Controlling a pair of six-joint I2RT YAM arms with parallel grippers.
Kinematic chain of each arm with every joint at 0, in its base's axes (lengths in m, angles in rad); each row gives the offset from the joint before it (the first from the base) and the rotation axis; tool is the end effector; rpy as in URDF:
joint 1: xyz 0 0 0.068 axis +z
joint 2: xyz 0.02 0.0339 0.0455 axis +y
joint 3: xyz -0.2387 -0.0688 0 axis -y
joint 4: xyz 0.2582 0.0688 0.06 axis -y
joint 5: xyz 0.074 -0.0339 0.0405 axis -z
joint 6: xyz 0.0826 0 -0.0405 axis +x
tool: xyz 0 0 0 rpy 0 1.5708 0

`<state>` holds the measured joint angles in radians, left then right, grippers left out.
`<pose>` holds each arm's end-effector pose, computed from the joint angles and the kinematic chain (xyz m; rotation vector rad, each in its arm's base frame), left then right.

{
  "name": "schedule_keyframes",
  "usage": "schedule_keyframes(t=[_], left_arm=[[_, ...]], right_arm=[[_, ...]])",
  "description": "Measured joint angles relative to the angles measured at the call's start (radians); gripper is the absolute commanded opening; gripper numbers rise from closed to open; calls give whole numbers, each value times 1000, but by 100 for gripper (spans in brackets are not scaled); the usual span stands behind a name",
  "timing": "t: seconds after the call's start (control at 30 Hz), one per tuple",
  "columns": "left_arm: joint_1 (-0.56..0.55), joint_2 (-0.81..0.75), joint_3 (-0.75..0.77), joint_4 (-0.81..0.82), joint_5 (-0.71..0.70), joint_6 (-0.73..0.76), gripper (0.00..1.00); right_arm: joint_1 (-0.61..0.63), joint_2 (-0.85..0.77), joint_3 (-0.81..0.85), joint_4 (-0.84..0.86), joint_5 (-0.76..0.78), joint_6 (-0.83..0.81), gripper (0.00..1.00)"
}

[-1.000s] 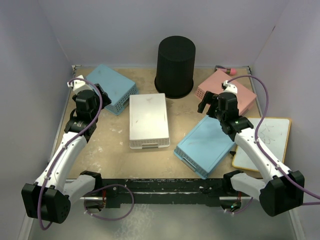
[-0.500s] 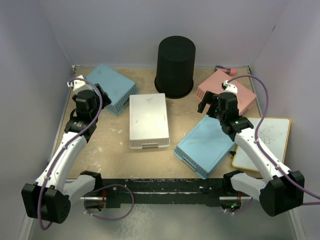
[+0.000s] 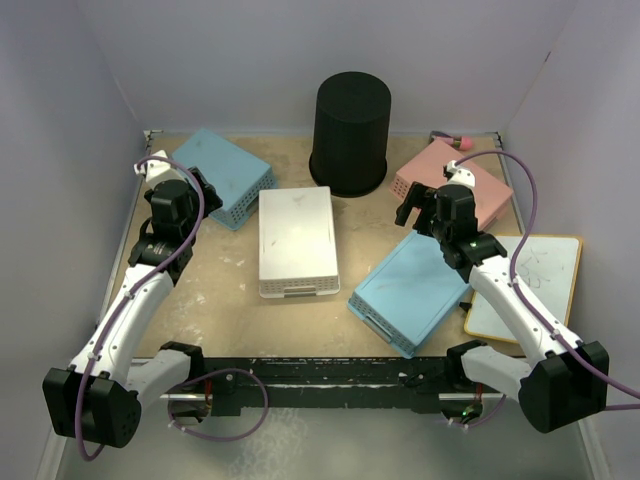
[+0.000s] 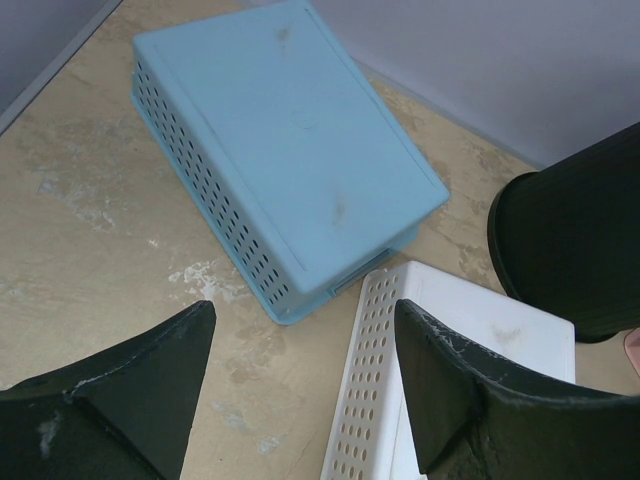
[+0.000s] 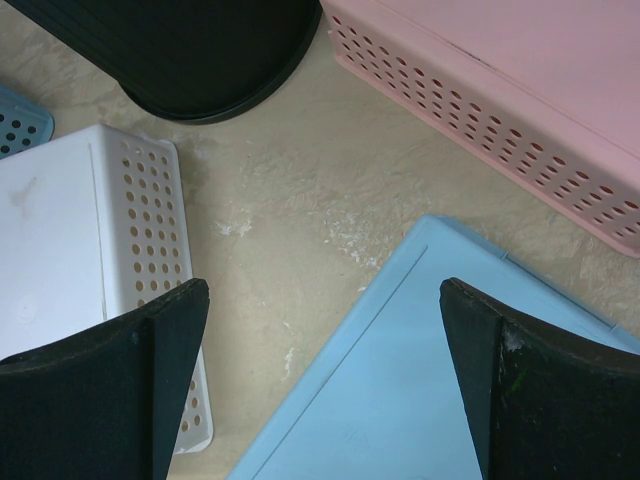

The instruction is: Turn the large container upside down

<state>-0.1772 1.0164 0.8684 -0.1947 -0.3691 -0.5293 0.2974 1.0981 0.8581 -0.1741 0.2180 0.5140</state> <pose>0.3014 -0.0237 0.2870 -0.5715 1.8032 -0.1289 0.3092 0.0761 0.2607 0.3551 1.9558 0.3115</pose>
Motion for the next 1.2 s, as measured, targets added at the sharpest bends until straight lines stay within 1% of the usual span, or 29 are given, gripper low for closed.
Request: schedule_keyframes(t=[0.77, 1.2], left_arm=[[0, 3, 0, 23, 64, 16, 71], [0, 75, 5, 9, 66, -2, 71]], right_arm=[[0, 0, 0, 1, -3, 9, 100], [0, 0, 0, 3, -8, 11, 100]])
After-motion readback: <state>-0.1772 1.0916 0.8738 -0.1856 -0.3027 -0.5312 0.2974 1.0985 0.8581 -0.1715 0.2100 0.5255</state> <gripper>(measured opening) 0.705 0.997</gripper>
